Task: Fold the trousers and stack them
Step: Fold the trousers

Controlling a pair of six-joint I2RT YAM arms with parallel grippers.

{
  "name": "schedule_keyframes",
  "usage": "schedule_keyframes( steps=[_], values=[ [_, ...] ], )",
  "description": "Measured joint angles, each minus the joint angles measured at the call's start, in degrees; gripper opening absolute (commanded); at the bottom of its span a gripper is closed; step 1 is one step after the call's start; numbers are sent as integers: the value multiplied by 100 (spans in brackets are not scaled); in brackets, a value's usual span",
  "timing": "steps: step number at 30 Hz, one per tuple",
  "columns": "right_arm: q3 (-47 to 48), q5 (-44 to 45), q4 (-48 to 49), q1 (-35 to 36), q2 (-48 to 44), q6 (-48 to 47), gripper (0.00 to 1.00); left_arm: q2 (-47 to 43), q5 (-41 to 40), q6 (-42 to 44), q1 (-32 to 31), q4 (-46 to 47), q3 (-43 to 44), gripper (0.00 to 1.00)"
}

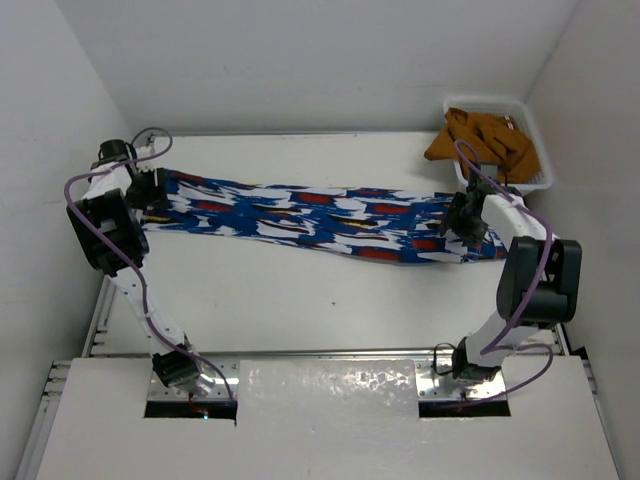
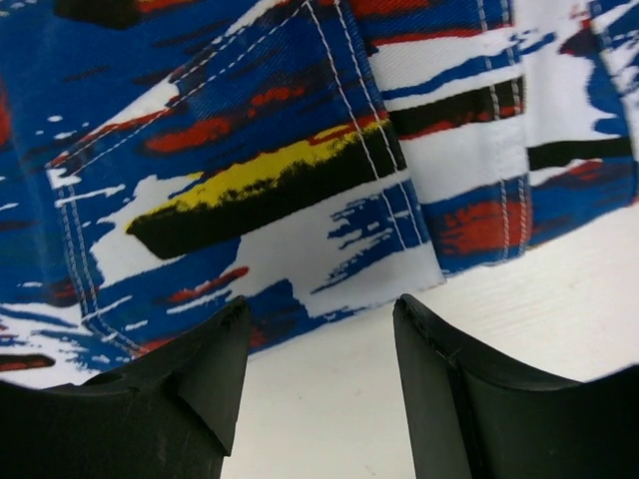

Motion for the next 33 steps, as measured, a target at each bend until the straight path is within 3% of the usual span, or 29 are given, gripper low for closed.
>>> schedule_keyframes(
  steps=[5,12,18,25,33],
  values=[
    [50,-37,103,7,437,55,57,216,61,-74,-9,243,-26,59],
    [74,-20,105,7,570,48,57,232,304,-262,-11,442,-26,28],
    [74,-13,151,9,658,42,56,238,380,-286,-11,476,-22,44],
    [79,-13,181,9,787,0,56,197,378,-352,-7,485,7,50],
    [155,11,96,11,813,-85,55,-35,420,-699,-7,638,24,50]
  ],
)
